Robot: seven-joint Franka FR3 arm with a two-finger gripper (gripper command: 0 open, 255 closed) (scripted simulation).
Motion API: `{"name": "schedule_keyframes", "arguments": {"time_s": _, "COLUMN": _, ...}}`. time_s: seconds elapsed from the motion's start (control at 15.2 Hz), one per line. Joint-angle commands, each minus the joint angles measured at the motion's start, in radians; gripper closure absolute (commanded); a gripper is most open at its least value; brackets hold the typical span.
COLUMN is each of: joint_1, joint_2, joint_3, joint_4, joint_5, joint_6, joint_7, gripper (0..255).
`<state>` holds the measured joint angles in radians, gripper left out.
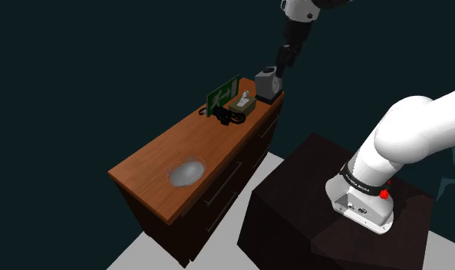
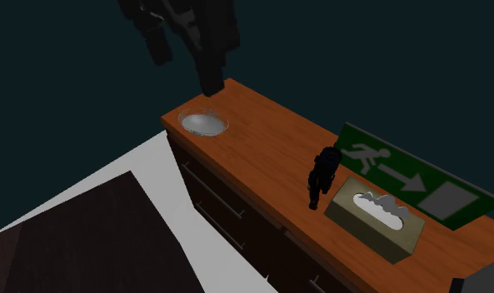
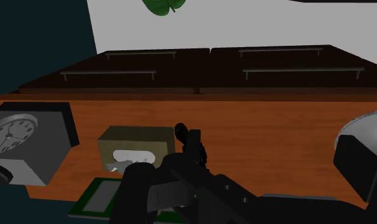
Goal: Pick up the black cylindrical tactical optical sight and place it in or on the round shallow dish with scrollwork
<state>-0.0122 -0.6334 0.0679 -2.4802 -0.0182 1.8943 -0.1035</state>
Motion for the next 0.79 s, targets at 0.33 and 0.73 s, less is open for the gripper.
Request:
{"name": "schedule_keyframes", "arguments": {"time_s": 0.33, "joint_1": -0.018, "joint_2": 0.230, "joint_3": 0.004, "joint_4": -0.005, "joint_5": -0.030, "joint_6": 0.250, "joint_7": 0.003, "gripper": 0}}
{"name": "schedule_keyframes", "arguments": {"time_s": 0.73, "joint_1": -0.036, "joint_2": 0.462, "joint_3": 0.007, "joint_4": 0.055, "joint_5": -0.070, "joint_6": 0.431, "joint_7": 0.019, "gripper": 0}}
